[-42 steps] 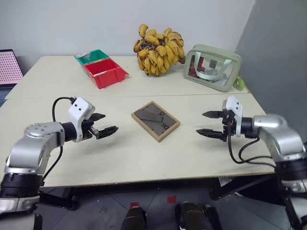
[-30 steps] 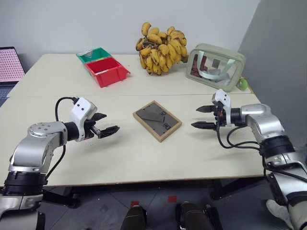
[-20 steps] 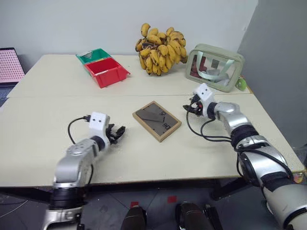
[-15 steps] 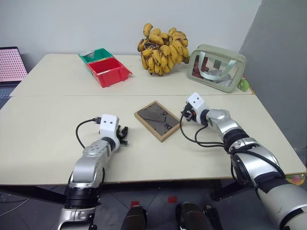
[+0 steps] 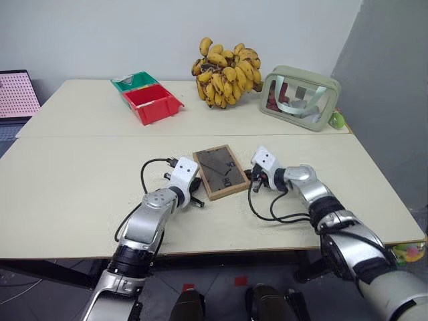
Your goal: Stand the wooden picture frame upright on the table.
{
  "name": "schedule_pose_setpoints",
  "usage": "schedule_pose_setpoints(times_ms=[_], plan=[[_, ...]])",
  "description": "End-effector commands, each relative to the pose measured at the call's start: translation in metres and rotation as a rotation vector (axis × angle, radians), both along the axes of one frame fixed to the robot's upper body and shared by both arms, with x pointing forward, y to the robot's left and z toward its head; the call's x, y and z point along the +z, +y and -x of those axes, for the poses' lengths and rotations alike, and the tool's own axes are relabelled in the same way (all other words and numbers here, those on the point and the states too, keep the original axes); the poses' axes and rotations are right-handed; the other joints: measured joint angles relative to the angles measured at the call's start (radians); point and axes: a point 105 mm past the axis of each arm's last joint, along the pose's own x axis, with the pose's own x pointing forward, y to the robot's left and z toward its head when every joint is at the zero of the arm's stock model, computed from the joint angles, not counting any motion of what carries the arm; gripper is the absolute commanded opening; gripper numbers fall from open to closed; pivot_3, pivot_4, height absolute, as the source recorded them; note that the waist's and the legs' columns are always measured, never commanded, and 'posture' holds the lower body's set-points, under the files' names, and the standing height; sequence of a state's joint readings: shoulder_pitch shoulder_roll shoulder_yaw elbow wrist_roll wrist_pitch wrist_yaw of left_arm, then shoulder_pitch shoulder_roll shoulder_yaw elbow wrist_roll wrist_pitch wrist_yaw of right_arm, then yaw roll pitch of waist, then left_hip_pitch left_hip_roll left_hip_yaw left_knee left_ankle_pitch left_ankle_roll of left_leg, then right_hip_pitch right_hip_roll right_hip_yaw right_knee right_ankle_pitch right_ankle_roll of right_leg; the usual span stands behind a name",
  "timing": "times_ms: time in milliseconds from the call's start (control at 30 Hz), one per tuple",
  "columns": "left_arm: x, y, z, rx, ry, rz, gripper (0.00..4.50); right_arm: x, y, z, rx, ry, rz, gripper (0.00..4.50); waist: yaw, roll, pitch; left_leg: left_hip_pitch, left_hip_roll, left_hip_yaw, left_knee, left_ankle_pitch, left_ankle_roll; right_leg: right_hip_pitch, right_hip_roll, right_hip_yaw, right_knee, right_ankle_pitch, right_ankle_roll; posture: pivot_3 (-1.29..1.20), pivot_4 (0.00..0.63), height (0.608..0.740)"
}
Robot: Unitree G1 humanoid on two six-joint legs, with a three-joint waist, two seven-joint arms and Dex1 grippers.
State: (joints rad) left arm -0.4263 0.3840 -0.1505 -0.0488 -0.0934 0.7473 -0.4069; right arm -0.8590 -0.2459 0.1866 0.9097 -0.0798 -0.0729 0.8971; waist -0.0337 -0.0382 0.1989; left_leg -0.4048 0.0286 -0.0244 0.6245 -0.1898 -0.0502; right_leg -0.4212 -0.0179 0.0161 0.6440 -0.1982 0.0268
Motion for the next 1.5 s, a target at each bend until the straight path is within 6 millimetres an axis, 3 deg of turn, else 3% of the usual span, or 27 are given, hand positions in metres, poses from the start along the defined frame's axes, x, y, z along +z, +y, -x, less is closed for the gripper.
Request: schedule_pose_setpoints(times_ms=[33,133,233,400,467,600,733,867,1200,1333,1500], plan=[[-0.006,-0.030,0.044,-0.250,0.126,0.011,0.06,0.010,0.019,0.037,0.134,-0.014,-0.032,0.00,-0.001,0.000,0.000,0.000,0.000,0.000,-0.001,0.000,0.000,0.000,0.000,0.000,0.000,0.000,0.000,0.00,0.150,0.740],[-0.007,-0.030,0.068,-0.335,0.188,-0.017,0.06,0.012,0.017,0.067,0.159,0.023,-0.037,0.00,0.000,0.000,0.000,0.002,0.000,0.000,-0.004,0.000,0.000,0.000,0.000,0.000,0.001,-0.005,-0.004,0.00,0.150,0.740],[-0.011,-0.019,0.086,-0.374,0.253,-0.057,0.06,0.009,-0.001,0.083,0.124,0.030,0.023,0.00,0.001,0.001,0.000,0.004,0.000,0.000,-0.006,0.000,0.000,0.000,0.000,-0.001,0.001,-0.006,-0.005,0.00,0.150,0.740],[-0.008,0.027,0.083,-0.304,0.279,-0.090,0.06,0.001,-0.056,0.070,-0.023,-0.058,0.188,0.00,-0.001,0.001,0.000,0.005,0.000,0.000,-0.006,-0.001,-0.001,0.000,-0.001,-0.001,-0.001,-0.007,-0.006,0.00,0.150,0.740],[0.004,0.033,0.084,-0.295,0.319,0.035,0.06,0.001,-0.070,0.062,-0.063,-0.094,0.215,0.00,-0.001,0.001,0.000,0.004,0.000,0.000,-0.005,-0.001,-0.001,0.000,-0.002,-0.002,-0.004,-0.007,-0.006,0.00,0.150,0.740],[0.034,0.042,0.096,-0.266,0.593,0.579,0.78,0.006,-0.085,0.040,-0.194,-0.098,0.117,0.00,-0.010,0.000,0.000,0.002,0.002,-0.002,0.001,-0.003,-0.003,-0.001,-0.002,-0.006,-0.010,-0.007,-0.006,0.00,0.150,0.740],[0.034,0.056,0.086,-0.158,0.700,0.858,1.59,0.000,-0.076,0.035,-0.206,-0.090,0.075,0.00,-0.014,0.000,0.000,-0.003,0.001,-0.003,0.003,-0.001,-0.001,0.002,-0.003,-0.007,-0.015,-0.007,-0.005,0.00,0.150,0.740],[0.017,0.054,0.082,-0.095,0.753,0.955,2.40,-0.002,-0.061,0.035,-0.191,-0.090,0.051,0.00,-0.017,-0.002,-0.001,-0.003,0.001,-0.002,0.003,-0.002,0.000,0.002,-0.003,-0.006,-0.014,-0.005,-0.002,0.00,0.150,0.740],[-0.024,-0.002,0.105,-0.134,0.908,1.000,4.38,-0.011,0.015,0.054,-0.076,-0.031,-0.043,0.00,-0.025,0.001,-0.006,0.009,0.002,-0.001,-0.010,-0.003,0.000,0.002,0.000,-0.002,0.001,-0.007,-0.007,0.00,0.150,0.740],[-0.031,-0.011,0.097,-0.087,0.882,1.003,4.45,-0.006,0.032,0.058,-0.082,0.005,-0.103,0.00,-0.020,0.005,-0.012,0.009,0.000,0.000,-0.010,-0.003,0.000,0.002,-0.001,-0.001,0.000,-0.007,-0.007,0.00,0.150,0.740],[-0.026,-0.020,0.097,-0.106,0.858,1.001,4.45,-0.014,0.021,0.054,-0.134,0.037,-0.078,0.00,0.000,0.004,-0.018,0.008,-0.002,0.000,-0.009,-0.003,0.000,0.003,-0.003,-0.001,-0.003,-0.008,-0.006,0.00,0.150,0.740]])
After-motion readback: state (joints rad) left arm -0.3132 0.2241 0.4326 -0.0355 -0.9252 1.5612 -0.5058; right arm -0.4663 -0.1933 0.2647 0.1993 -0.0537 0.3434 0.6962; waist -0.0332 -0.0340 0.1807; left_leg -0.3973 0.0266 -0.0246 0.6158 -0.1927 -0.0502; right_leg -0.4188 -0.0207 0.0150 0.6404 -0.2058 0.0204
